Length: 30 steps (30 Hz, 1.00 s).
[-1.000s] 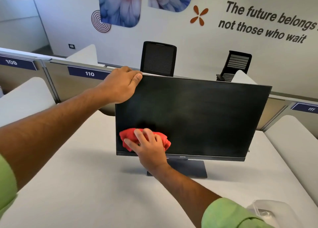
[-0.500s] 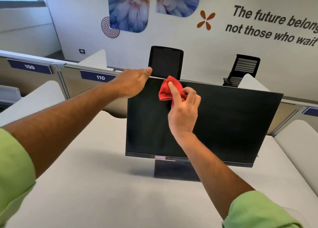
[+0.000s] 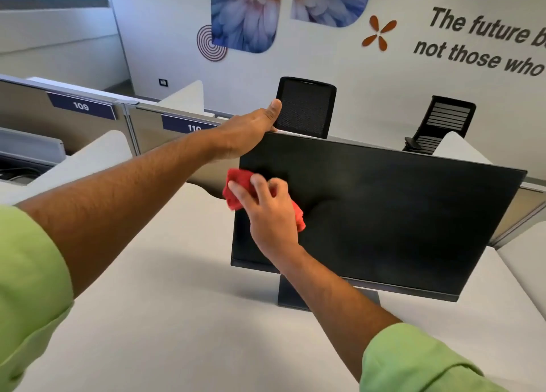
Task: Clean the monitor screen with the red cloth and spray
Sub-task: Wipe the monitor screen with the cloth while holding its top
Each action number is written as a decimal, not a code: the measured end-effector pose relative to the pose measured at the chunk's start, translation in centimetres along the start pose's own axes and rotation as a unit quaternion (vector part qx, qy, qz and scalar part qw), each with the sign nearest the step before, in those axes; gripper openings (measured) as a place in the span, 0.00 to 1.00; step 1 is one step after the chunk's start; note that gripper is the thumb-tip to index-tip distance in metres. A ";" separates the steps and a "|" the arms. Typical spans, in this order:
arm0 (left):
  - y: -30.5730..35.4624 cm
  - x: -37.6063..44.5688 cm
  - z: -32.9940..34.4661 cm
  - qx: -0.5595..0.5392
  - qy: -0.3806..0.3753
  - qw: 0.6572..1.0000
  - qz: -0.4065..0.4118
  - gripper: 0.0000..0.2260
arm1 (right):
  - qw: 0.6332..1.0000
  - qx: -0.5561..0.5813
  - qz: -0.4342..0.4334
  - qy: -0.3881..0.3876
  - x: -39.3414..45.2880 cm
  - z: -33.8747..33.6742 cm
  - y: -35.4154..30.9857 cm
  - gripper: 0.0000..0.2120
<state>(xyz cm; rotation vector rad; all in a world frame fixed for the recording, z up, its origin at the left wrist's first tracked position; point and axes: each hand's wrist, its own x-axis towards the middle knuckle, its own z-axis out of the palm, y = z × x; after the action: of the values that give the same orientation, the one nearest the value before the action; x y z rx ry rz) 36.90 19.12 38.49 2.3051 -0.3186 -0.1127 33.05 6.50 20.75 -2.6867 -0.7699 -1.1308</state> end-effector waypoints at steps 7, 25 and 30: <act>0.2 0.1 -0.2 -0.035 -0.024 0.999 0.009 0.33 | 0.977 -0.013 -0.154 -0.147 -11.0 3.6 -1.0 0.34; -0.4 -0.1 -0.8 -0.002 -0.066 0.997 0.035 0.41 | 0.992 -0.055 -0.035 0.104 4.2 -2.7 4.1 0.20; -0.6 -0.4 -0.4 0.023 -0.029 0.999 0.021 0.39 | 0.990 -0.012 -0.136 -0.036 -4.9 1.7 1.4 0.21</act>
<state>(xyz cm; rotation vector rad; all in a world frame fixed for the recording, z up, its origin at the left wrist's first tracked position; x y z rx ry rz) 36.65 19.89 38.32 2.3421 -0.4036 -0.1534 31.97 3.79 16.19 -2.7157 -1.1721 -1.1073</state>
